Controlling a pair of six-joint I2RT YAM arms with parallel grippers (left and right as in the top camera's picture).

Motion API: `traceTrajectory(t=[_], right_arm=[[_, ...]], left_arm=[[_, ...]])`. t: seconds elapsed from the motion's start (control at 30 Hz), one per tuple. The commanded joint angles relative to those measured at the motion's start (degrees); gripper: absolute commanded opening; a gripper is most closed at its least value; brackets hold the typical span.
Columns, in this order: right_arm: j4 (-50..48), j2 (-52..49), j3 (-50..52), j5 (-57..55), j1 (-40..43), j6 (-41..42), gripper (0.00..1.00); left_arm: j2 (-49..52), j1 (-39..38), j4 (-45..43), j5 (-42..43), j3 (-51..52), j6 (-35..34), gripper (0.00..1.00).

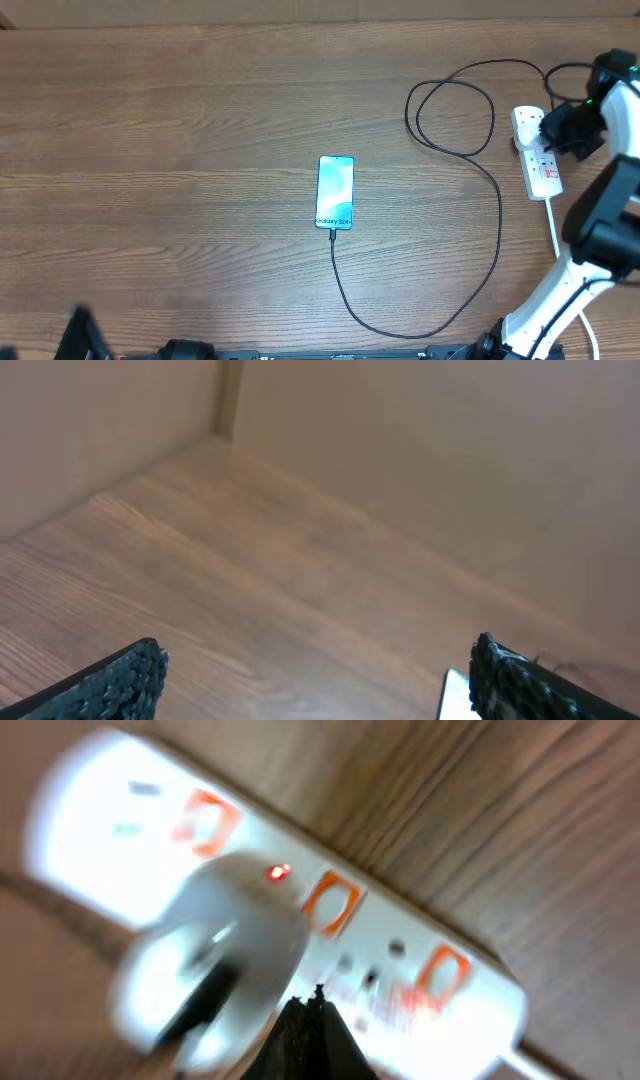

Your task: Plug charger to phone and switch on socket

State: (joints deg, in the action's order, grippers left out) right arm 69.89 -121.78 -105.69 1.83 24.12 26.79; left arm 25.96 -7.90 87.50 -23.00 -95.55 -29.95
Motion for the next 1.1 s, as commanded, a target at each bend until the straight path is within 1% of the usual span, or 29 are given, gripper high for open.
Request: traceTrajectory(t=[0.0, 0.1, 0.23, 0.3, 0.37, 0.43, 0.5, 0.53, 0.57, 0.63, 0.7, 0.87, 0.97, 1.07], right_arm=[[0.0, 15.3, -6.6, 7.2, 2.3, -0.1, 0.04], [-2.0, 24.8, -10.9, 17.1, 5.3, -0.1, 0.04], [-7.9, 35.8, -16.0, 30.1, 11.3, 0.0, 0.04], [-11.3, 40.7, -17.4, 33.6, 13.9, 0.4, 0.04], [-11.2, 43.8, -20.0, 35.1, 14.5, 0.3, 0.04], [-9.0, 44.2, -23.5, 37.0, 14.4, 0.4, 0.04], [-8.9, 44.3, -25.8, 40.9, 14.5, 0.9, 0.04], [-9.7, 44.3, -26.6, 42.5, 14.5, 2.3, 0.04], [-12.9, 44.3, -27.9, 46.2, 14.5, 5.2, 0.04], [-16.0, 44.5, -28.8, 48.3, 14.5, 6.3, 0.04], [-17.7, 45.6, -29.1, 49.4, 14.5, 6.4, 0.04], [-15.0, 49.0, -29.0, 49.3, 14.5, 6.1, 0.04], [-12.4, 50.7, -29.0, 49.3, 14.3, 4.5, 0.04], [-11.5, 52.9, -28.1, 49.3, 12.4, 1.9, 0.04]], left_arm=[[-6.2, 1.8, 0.3, -1.0, 0.0, -0.9, 1.00], [-10.8, 2.5, 2.0, -1.0, 0.0, -0.9, 1.00], [-16.2, 3.5, 6.3, -0.9, 0.0, -0.9, 1.00], [-18.1, 4.1, 9.3, -1.0, -0.1, -0.9, 1.00], [-20.2, 4.8, 9.2, -1.0, -0.1, -0.7, 0.99], [-21.5, 5.2, 9.3, -1.0, -0.1, -0.7, 1.00], [-22.8, 5.6, 9.3, -1.0, -0.1, -0.7, 1.00], [-23.3, 5.7, 9.3, -1.0, -0.1, -0.7, 1.00], [-24.2, 6.1, 9.3, -1.0, -0.1, -0.7, 1.00], [-24.9, 6.6, 9.3, -1.0, -0.1, -0.7, 1.00], [-25.7, 7.6, 9.3, -1.0, -0.3, -0.7, 1.00], [-25.7, 8.3, 9.3, -1.0, -0.4, -0.7, 1.00], [-25.7, 8.2, 9.3, -1.0, -0.4, -0.7, 1.00], [-25.7, 8.2, 9.3, -1.0, -0.4, -0.7, 1.00]])
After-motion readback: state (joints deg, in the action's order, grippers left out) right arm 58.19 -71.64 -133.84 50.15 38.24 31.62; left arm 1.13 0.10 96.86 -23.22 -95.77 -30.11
